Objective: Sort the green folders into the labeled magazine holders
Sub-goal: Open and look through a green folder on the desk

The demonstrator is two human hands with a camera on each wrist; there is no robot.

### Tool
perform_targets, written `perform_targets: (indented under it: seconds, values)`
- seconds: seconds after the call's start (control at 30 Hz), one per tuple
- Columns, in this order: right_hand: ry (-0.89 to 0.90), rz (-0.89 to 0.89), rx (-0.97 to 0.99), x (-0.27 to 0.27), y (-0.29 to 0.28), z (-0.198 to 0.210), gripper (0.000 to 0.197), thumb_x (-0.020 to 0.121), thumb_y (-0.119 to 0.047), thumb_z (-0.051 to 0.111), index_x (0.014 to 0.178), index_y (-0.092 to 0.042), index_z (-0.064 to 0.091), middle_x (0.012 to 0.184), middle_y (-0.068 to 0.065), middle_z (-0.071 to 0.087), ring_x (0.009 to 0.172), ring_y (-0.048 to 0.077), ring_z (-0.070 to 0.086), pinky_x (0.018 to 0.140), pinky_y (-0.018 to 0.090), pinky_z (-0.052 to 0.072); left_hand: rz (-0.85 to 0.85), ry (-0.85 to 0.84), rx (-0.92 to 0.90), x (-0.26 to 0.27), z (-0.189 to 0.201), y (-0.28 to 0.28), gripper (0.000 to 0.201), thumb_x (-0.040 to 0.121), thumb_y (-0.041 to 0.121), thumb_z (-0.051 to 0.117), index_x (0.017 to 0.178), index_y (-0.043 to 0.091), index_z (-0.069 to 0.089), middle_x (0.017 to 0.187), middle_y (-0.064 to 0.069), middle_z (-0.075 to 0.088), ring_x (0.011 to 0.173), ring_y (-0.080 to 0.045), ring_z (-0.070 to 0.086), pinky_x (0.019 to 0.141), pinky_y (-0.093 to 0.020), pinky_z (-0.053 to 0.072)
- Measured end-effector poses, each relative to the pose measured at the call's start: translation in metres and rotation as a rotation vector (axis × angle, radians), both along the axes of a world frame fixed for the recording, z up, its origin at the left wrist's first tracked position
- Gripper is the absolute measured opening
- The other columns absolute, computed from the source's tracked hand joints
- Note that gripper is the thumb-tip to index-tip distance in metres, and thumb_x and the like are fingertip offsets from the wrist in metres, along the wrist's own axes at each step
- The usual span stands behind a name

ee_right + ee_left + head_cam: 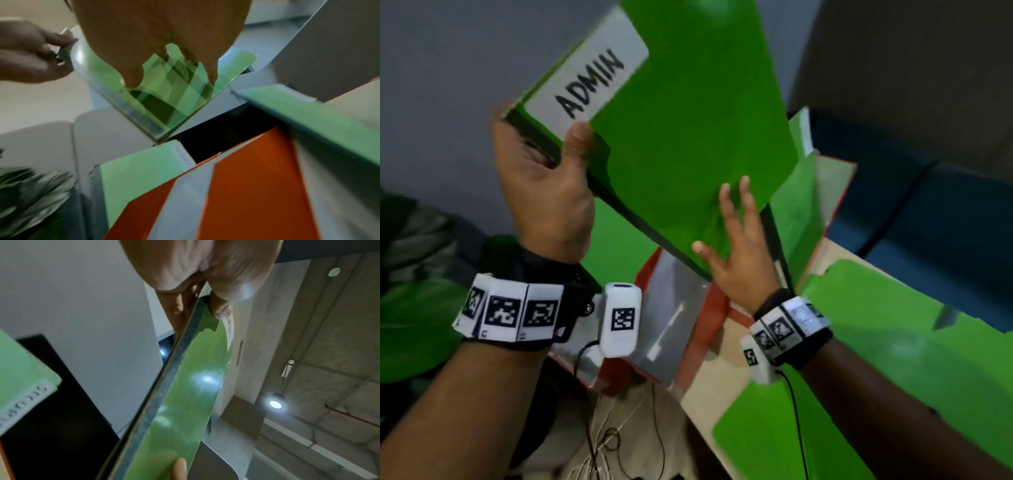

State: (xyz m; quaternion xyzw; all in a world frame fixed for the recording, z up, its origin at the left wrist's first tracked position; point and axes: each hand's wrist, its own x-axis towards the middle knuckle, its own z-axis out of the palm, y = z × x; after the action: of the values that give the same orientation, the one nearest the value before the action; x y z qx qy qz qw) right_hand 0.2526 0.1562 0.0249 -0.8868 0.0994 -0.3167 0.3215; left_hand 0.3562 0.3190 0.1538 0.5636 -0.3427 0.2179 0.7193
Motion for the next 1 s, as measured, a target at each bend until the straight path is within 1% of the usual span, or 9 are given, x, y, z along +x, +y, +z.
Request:
perform_targets:
  seconds: [0.13, 0.2, 0.33, 0.5, 0.63, 0.73, 0.83, 0.93, 1.0]
  values:
    - [0.104, 0.138, 0.055, 0.036, 0.044, -0.014, 0.094, 0.088, -0.051, 0.058, 0.15, -0.027, -0.008, 0.157, 0.001, -0.026, 0.147, 0.022, -0.014, 0.112, 0.043, 0.015, 0.117, -0.053, 0.043, 0.03, -0.009, 0.031, 0.054, 0.091, 0.001, 0.063, 0.13, -0.011, 0.028, 0.129, -0.019, 0.047, 0.119, -0.02, 0.056, 0.097, -0.035, 0.048]
    - [0.149, 0.16, 0.06, 0.045, 0.056, -0.022, 0.098, 0.085, -0.057, 0.055, 0.148, -0.027, -0.013, 0.156, 0.001, -0.029, 0.146, 0.021, -0.019, 0.114, 0.049, 0.009, 0.166, -0.028, 0.106, 0.042, -0.02, 0.039, 0.055, 0.089, -0.002, 0.063, 0.133, -0.005, 0.029, 0.136, -0.02, 0.04, 0.126, -0.019, 0.049, 0.106, -0.036, 0.041]
    - [0.261, 0.183, 0.011, 0.055, 0.066, -0.036, 0.098, 0.084, -0.063, 0.048, 0.147, -0.03, -0.019, 0.156, 0.0, -0.03, 0.144, 0.02, -0.025, 0.116, 0.058, 0.008, 0.189, 0.154, 0.163, 0.049, -0.044, 0.037, 0.042, 0.088, -0.001, 0.061, 0.123, 0.01, 0.039, 0.123, -0.005, 0.047, 0.113, -0.003, 0.053, 0.096, -0.019, 0.043]
    - [0.349, 0.139, -0.054, 0.057, 0.064, -0.049, 0.09, 0.094, -0.044, 0.052, 0.149, -0.023, -0.016, 0.156, -0.003, -0.029, 0.144, 0.017, -0.023, 0.12, 0.046, 0.008, 0.152, 0.321, 0.215, 0.063, -0.075, 0.018, 0.04, 0.084, 0.011, 0.069, 0.111, 0.027, 0.044, 0.119, -0.004, 0.053, 0.11, -0.011, 0.059, 0.097, -0.032, 0.049]
    - [0.312, 0.088, 0.012, 0.062, 0.062, -0.049, 0.082, 0.095, -0.041, 0.053, 0.153, -0.02, -0.001, 0.16, -0.005, -0.016, 0.147, 0.017, -0.014, 0.12, 0.041, 0.01, 0.136, 0.372, 0.305, 0.069, -0.096, -0.002, 0.037, 0.085, 0.014, 0.07, 0.105, 0.031, 0.044, 0.111, 0.005, 0.057, 0.097, 0.001, 0.061, 0.088, -0.021, 0.049]
    - [0.355, 0.082, 0.05, 0.068, 0.058, -0.051, 0.078, 0.095, -0.036, 0.054, 0.153, -0.02, 0.004, 0.161, -0.007, -0.01, 0.148, 0.018, -0.003, 0.115, 0.041, 0.025, 0.118, 0.401, 0.462, 0.071, -0.109, -0.013, 0.032, 0.087, 0.018, 0.07, 0.107, 0.024, 0.046, 0.102, 0.006, 0.061, 0.081, 0.001, 0.059, 0.07, -0.012, 0.047]
    - [0.419, 0.055, -0.058, 0.071, 0.054, -0.057, 0.081, 0.094, -0.027, 0.058, 0.153, -0.019, 0.004, 0.161, -0.004, -0.007, 0.146, 0.022, 0.015, 0.108, 0.042, 0.038, 0.095, 0.432, 0.619, 0.081, -0.122, -0.017, 0.022, 0.091, 0.024, 0.066, 0.106, 0.021, 0.051, 0.092, 0.01, 0.058, 0.067, 0.001, 0.05, 0.057, -0.01, 0.041]
    - [0.489, 0.011, -0.195, 0.076, 0.051, -0.066, 0.088, 0.088, -0.018, 0.063, 0.153, -0.018, 0.004, 0.161, -0.001, -0.005, 0.14, 0.024, 0.03, 0.103, 0.042, 0.042, 0.028, 0.483, 0.697, 0.089, -0.13, -0.019, 0.018, 0.093, 0.026, 0.063, 0.106, 0.018, 0.053, 0.105, -0.001, 0.064, 0.084, -0.007, 0.06, 0.068, -0.02, 0.048]
    - [0.538, -0.03, -0.241, 0.079, 0.052, -0.071, 0.088, 0.087, -0.016, 0.063, 0.152, -0.018, 0.004, 0.161, -0.002, -0.003, 0.136, 0.023, 0.034, 0.098, 0.041, 0.046, 0.005, 0.496, 0.758, 0.091, -0.131, -0.022, 0.018, 0.094, 0.024, 0.062, 0.106, 0.015, 0.053, 0.108, 0.0, 0.062, 0.096, -0.011, 0.058, 0.075, -0.019, 0.047]
